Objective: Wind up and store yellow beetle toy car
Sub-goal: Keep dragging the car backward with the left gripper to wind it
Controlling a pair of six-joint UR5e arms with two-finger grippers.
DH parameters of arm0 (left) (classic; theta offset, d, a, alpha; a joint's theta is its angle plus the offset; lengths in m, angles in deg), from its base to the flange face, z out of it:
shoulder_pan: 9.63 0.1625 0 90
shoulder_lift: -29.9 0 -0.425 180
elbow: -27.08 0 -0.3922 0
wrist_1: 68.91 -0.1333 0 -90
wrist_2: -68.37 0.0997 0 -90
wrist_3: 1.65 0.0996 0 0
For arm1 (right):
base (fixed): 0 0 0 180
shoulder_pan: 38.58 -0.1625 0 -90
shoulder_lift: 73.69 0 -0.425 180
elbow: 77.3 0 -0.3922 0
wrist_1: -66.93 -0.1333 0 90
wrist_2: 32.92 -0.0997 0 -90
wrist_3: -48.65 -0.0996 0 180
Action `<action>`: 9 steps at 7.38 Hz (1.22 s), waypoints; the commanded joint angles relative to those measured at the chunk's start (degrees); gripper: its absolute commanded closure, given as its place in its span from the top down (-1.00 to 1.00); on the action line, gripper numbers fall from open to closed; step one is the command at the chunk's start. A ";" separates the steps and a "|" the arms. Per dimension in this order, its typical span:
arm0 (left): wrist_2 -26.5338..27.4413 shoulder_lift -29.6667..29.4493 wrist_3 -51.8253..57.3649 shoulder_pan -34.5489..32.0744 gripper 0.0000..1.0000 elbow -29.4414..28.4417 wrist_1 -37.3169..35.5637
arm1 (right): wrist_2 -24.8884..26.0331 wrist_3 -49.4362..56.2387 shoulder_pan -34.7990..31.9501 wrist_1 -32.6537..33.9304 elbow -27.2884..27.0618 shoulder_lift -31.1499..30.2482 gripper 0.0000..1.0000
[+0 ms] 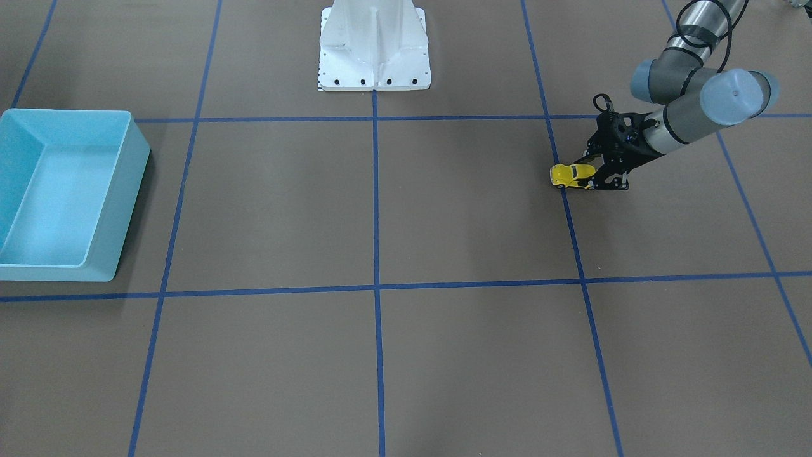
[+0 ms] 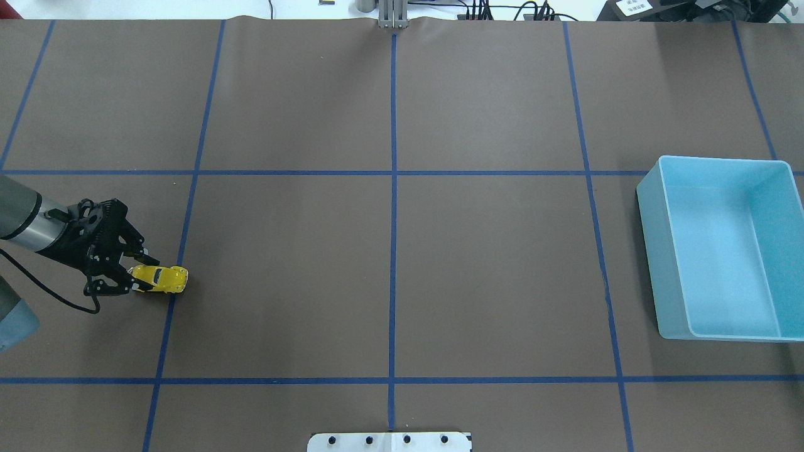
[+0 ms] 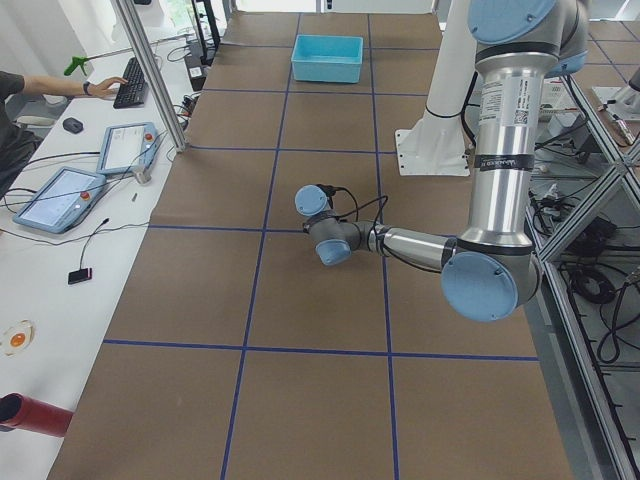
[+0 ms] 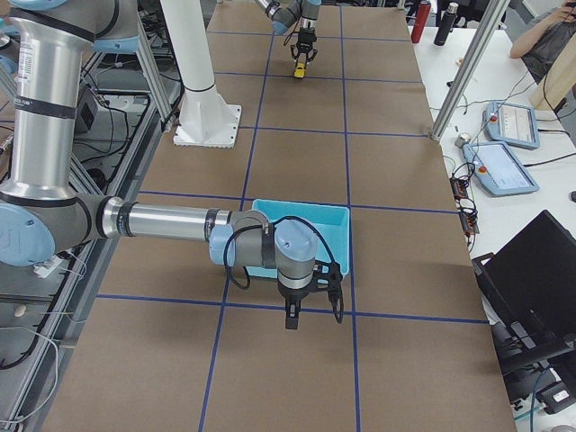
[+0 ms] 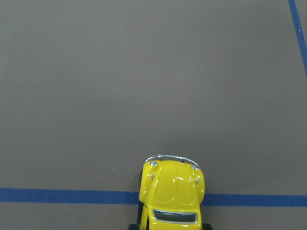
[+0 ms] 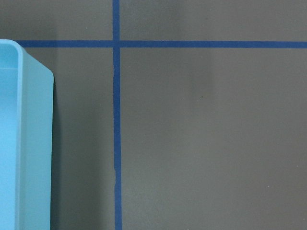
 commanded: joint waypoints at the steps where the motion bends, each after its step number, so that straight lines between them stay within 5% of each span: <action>1: -0.47 -0.01 -0.01 -0.03 -1.00 -1.19 2.02 | 0.00 0.00 0.00 0.07 0.31 -0.44 1.00; 9: -2.58 0.34 -0.01 -2.76 -1.00 -5.49 8.08 | 0.00 0.00 0.00 -0.02 -0.12 -0.70 1.00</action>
